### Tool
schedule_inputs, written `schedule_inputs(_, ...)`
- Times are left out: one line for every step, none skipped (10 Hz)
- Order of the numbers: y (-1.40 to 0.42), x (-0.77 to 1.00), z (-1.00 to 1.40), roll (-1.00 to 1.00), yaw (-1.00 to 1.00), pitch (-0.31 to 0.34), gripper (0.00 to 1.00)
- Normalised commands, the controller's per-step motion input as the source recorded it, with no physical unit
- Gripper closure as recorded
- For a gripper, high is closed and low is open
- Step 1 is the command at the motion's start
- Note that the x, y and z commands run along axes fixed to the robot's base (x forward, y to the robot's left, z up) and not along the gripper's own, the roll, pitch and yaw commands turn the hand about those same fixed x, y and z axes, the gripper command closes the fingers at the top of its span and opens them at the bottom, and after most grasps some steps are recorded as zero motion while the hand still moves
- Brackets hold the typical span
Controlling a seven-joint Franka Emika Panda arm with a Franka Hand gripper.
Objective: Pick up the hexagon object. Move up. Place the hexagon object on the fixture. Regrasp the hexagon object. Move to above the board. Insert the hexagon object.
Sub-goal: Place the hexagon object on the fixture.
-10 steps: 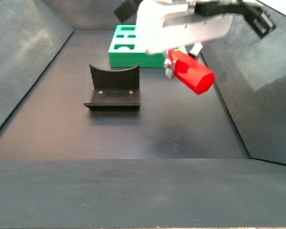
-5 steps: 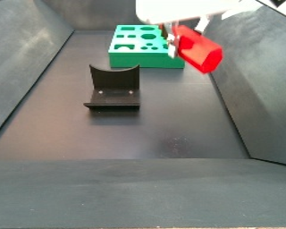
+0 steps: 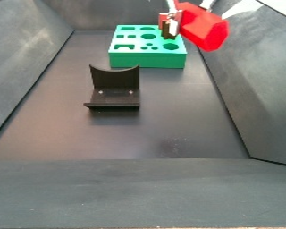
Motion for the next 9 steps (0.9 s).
schedule_inputs(-0.12,1.0,-0.18,0.12,-1.0,0.113,1.0)
schedule_inputs(-0.11,1.0,-0.15,0.12,-1.0,0.13,1.0)
schedule_inputs(-0.1,1.0,-0.15,0.12,-1.0,0.143,1.0)
schedule_inputs(-0.09,1.0,-0.14,0.15,-1.0,0.181,1.0)
schedule_inputs(-0.08,1.0,-0.12,0.14,-0.89,0.201,1.0)
schedule_inputs(-0.06,1.0,-0.11,0.11,-0.55,0.199,1.0)
schedule_inputs(-0.06,1.0,-0.09,0.08,-0.35,0.197,1.0)
schedule_inputs(-0.04,1.0,-0.07,0.06,-0.17,0.195,1.0)
schedule_inputs(-0.04,1.0,-0.06,0.05,-0.1,0.192,1.0)
